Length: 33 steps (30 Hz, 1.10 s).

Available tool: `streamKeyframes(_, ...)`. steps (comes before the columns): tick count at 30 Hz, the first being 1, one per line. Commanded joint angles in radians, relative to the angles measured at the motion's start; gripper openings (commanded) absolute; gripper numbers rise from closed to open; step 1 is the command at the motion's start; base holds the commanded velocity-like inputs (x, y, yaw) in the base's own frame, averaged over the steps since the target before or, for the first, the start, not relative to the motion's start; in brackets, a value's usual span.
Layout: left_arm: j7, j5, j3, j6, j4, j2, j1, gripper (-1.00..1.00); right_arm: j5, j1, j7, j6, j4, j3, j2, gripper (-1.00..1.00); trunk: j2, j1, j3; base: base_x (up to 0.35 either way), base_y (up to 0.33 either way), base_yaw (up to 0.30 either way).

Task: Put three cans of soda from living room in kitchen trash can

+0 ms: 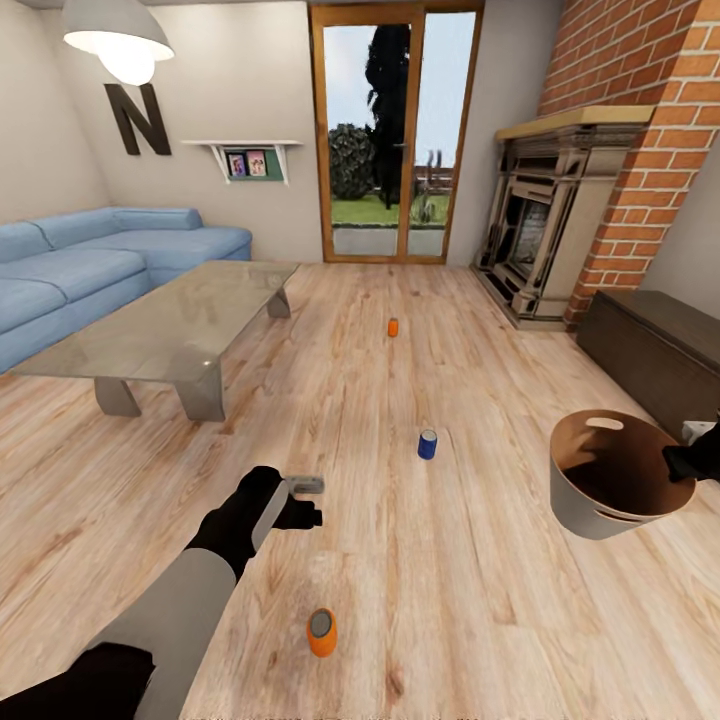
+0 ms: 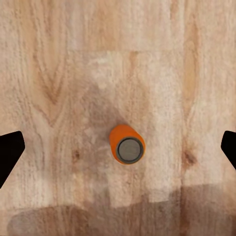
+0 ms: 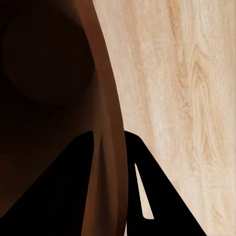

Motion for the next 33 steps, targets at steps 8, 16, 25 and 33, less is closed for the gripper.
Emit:
streamKeyframes(8,0.001,0.0,0.0,0.0,-0.003,0.0,0.0,1.0,-0.009,-0.001,0.001,0.001,0.001,0.014,-0.001,-1.0,-0.056,0.031,-0.038,0.0,0.0,0.0)
streamKeyframes(16,0.0,0.002,0.0,-0.003,-0.002,-0.001,0.0,1.0,-0.009,-0.001,0.001,0.001,0.018,0.02,-0.009,-1.0,-0.112,0.061,-0.075,0.0,0.0,0.0)
streamKeyframes(25,0.0,0.002,0.0,-0.005,-0.001,-0.001,0.0,1.0,-0.009,-0.001,0.0,0.001,0.018,0.021,-0.018,-1.0,-0.175,0.096,-0.117,0.0,0.0,0.0)
streamKeyframes(33,0.001,0.002,0.0,-0.005,0.0,-0.001,0.0,1.0,-0.009,-0.001,0.0,0.001,0.018,0.022,-0.02,-1.0,-0.184,0.103,-0.159,0.0,0.0,0.0)
